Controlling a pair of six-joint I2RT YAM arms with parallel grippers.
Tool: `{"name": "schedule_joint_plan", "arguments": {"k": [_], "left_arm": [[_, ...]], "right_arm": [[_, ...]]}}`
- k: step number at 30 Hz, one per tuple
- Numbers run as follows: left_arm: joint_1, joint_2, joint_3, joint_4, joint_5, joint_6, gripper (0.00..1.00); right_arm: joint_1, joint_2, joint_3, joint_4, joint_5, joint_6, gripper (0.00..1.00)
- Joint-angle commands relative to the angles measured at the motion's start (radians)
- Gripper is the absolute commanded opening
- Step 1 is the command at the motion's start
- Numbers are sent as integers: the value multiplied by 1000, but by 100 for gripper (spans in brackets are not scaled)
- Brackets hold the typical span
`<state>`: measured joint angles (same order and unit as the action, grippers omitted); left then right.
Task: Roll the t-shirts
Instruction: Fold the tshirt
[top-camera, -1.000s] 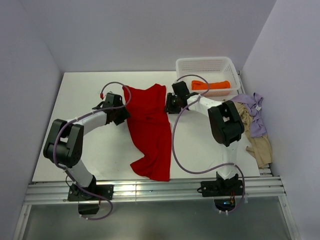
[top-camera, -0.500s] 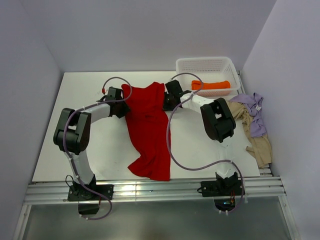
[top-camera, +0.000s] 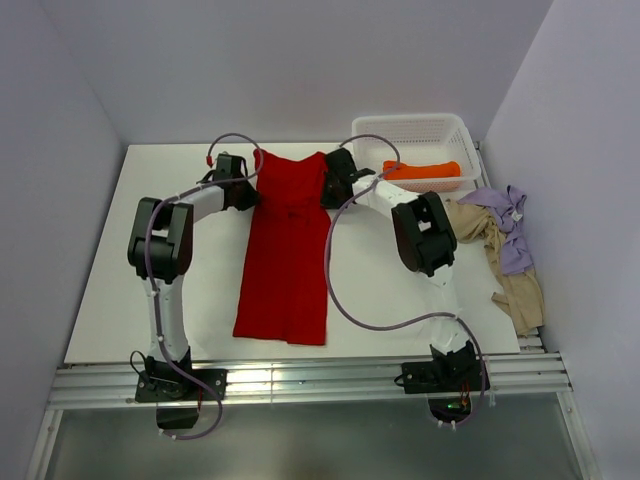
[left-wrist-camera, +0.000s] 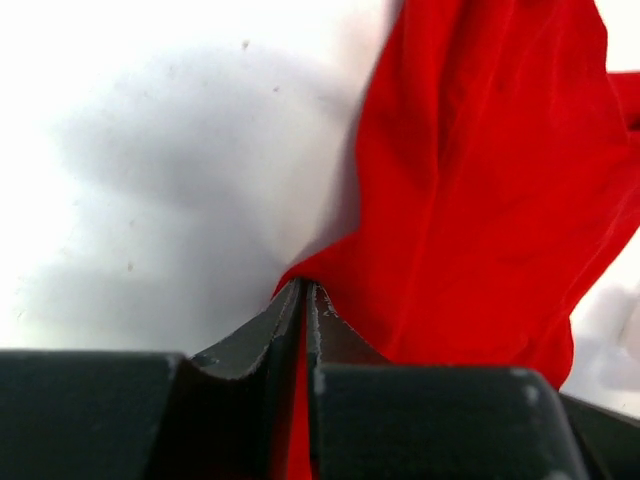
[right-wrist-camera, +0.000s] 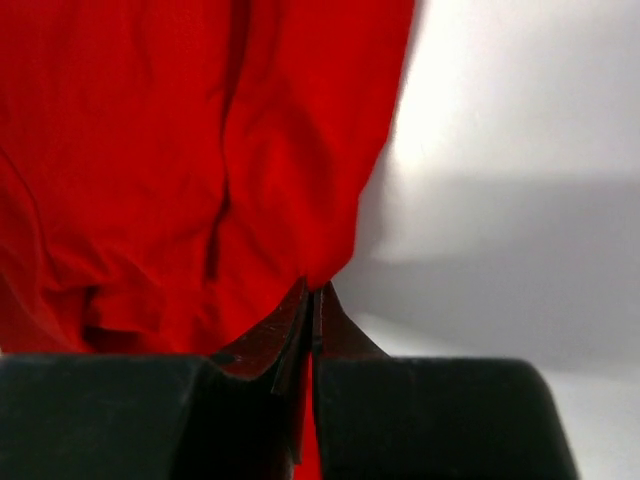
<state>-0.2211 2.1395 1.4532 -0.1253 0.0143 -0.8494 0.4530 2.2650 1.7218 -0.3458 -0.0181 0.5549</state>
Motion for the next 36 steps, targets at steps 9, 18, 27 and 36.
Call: {"name": "schedule_joint_plan", "arguments": {"k": [9,18,27,36], "left_arm": [[2,-187,-157,-146,-94,16,31],[-29,-659,-542,-132,-80,47,70],[-145,-963,-749,-267,-65,-39,72],[-342,-1081,-887,-434,-198,-165,68]], "right_arm": [[-16,-113,-8,-21,23,-15,38],[94,-568,-479,76,102,13,47],[396,-831,-896,157,188,197,47],[696,-834,-982,85,336,459,44]]}}
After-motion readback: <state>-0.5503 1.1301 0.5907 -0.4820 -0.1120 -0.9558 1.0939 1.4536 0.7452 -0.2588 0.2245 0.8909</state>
